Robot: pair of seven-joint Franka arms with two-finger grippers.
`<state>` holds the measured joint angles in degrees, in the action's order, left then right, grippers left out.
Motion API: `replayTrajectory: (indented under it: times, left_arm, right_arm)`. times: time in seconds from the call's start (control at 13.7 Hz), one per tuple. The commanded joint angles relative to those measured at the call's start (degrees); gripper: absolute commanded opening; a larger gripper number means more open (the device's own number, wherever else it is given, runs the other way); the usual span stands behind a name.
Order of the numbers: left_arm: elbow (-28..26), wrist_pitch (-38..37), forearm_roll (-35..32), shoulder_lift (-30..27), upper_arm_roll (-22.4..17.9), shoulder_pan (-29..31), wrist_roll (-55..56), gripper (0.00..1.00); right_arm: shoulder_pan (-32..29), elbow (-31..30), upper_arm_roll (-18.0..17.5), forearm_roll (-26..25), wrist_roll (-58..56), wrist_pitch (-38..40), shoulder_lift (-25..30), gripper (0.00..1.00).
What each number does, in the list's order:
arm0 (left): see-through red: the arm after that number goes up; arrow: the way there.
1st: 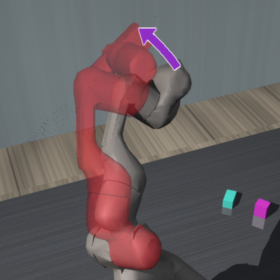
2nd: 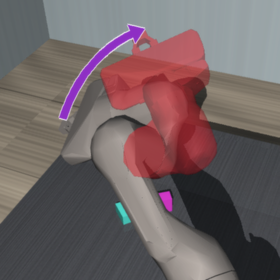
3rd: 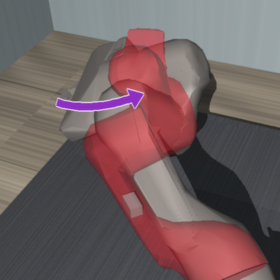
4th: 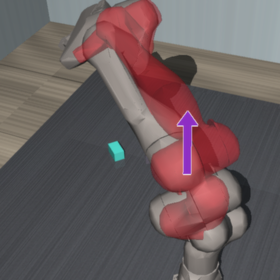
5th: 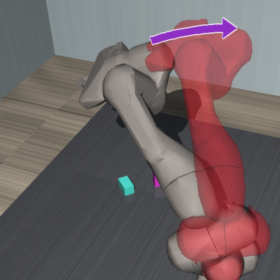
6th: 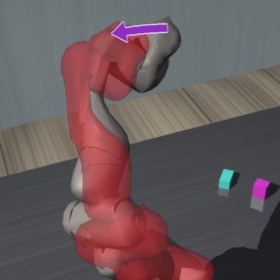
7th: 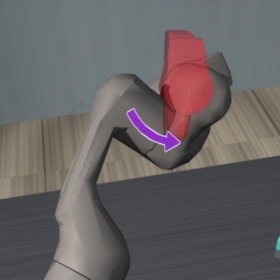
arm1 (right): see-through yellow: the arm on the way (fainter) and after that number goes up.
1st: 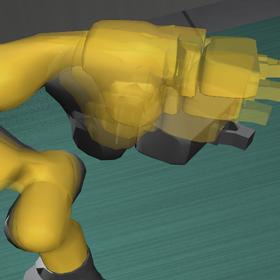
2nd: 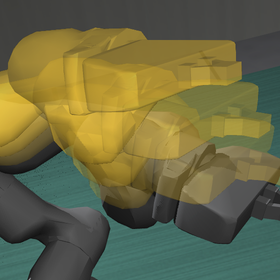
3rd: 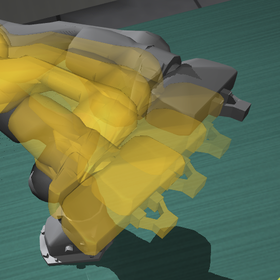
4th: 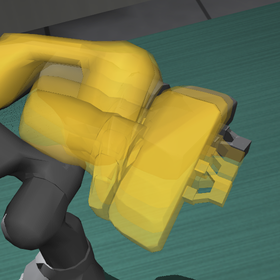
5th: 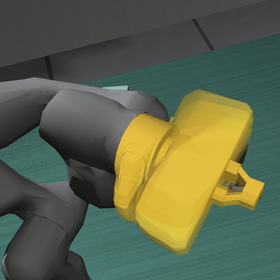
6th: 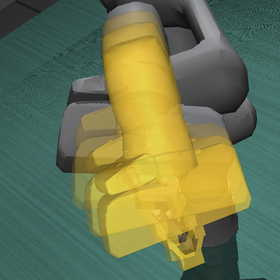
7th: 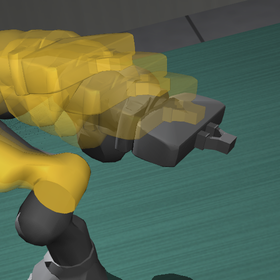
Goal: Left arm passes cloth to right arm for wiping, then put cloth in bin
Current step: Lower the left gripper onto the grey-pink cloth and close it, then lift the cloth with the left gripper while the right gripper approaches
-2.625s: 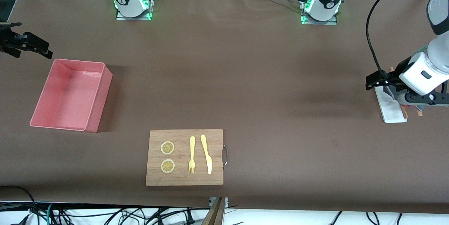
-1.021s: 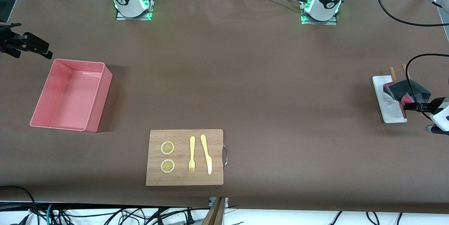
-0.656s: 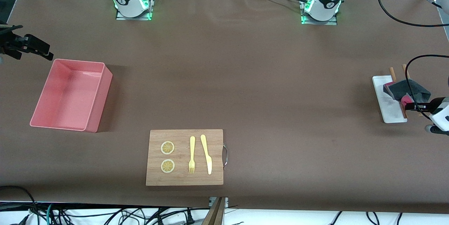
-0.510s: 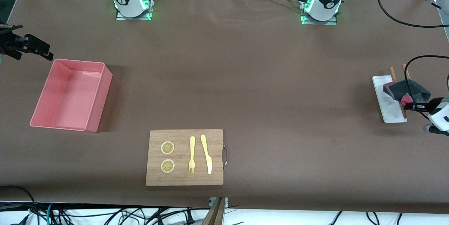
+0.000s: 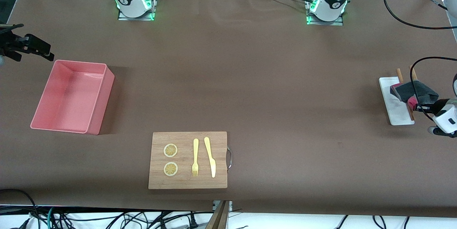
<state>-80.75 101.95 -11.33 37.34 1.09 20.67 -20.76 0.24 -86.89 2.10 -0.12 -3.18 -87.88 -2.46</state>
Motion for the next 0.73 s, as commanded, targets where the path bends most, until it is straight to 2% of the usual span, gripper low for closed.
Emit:
replayTrajectory:
  times: [0.0,0.15,0.51,0.66]
  left_arm:
    - [0.33,-2.36,-1.06,-0.34,0.40,0.42,-0.95,0.20]
    - [0.68,-5.25,-0.98,-0.60,0.40,0.33,-0.86,0.00]
    - [1.73,-11.05,-0.98,-4.11,1.37,-1.33,-0.25,0.00]
    - [4.44,-15.35,-0.89,-5.70,1.45,-3.35,-0.68,0.00]
  right_arm:
    - [-0.60,1.02,0.10,0.83,-1.57,0.08,-0.44,1.00]
    - [-0.60,1.02,0.01,0.92,-1.39,0.08,-0.61,1.00]
    - [-0.07,1.02,-0.43,0.83,-1.04,0.17,-1.14,1.00]
    - [0.02,1.02,-0.52,0.83,-0.86,0.17,-1.14,1.00]
